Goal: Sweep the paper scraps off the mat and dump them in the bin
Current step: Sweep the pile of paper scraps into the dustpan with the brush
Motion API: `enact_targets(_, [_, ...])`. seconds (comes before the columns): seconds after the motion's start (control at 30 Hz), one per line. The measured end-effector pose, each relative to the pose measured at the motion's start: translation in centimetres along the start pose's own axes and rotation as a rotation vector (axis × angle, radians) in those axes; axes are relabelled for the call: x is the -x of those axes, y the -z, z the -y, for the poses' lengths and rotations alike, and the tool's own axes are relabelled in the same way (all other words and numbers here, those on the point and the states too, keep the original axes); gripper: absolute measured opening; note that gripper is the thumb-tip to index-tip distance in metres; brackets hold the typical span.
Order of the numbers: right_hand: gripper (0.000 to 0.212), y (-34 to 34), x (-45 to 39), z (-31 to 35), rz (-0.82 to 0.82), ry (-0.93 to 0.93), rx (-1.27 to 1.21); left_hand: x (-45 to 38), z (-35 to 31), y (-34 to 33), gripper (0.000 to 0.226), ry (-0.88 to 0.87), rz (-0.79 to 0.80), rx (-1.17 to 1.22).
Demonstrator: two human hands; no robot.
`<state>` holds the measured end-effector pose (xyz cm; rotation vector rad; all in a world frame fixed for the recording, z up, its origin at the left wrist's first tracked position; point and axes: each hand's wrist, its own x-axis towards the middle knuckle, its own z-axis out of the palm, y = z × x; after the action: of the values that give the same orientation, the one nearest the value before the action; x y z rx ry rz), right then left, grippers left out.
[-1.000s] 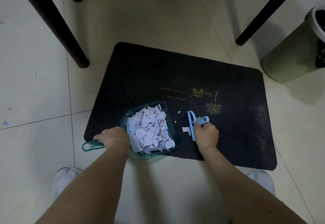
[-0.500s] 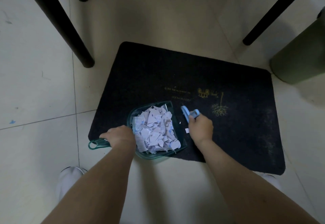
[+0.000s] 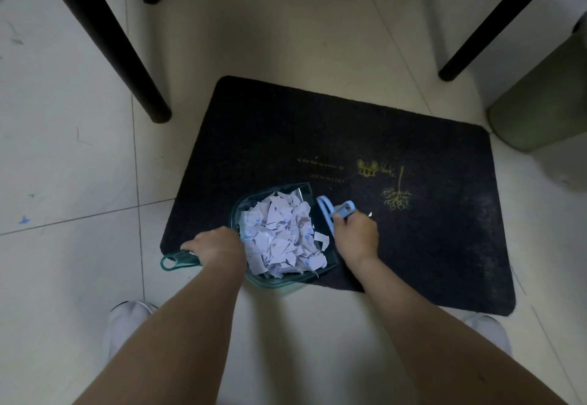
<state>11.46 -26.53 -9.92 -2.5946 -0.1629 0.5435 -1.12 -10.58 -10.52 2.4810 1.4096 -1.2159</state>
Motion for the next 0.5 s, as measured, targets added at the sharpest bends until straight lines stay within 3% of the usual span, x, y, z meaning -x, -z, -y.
enact_targets(0.1, [0.027,0.1,0.6,0.1,0.025,0.013,-0.153,0.1,0.0,0.1,0.037,-0.002,0.002,0.006])
enact_targets(0.23, [0.027,2.4,-0.6,-0.7,-0.079,-0.019,-0.240,0.2,0.0,0.1,0.035,-0.010,-0.012,0.010])
enact_targets(0.5, [0.030,6.6,-3.8,-4.5,-0.250,-0.143,-0.119,0.5,-2.8,0.8,0.034,-0.062,-0.034,0.028])
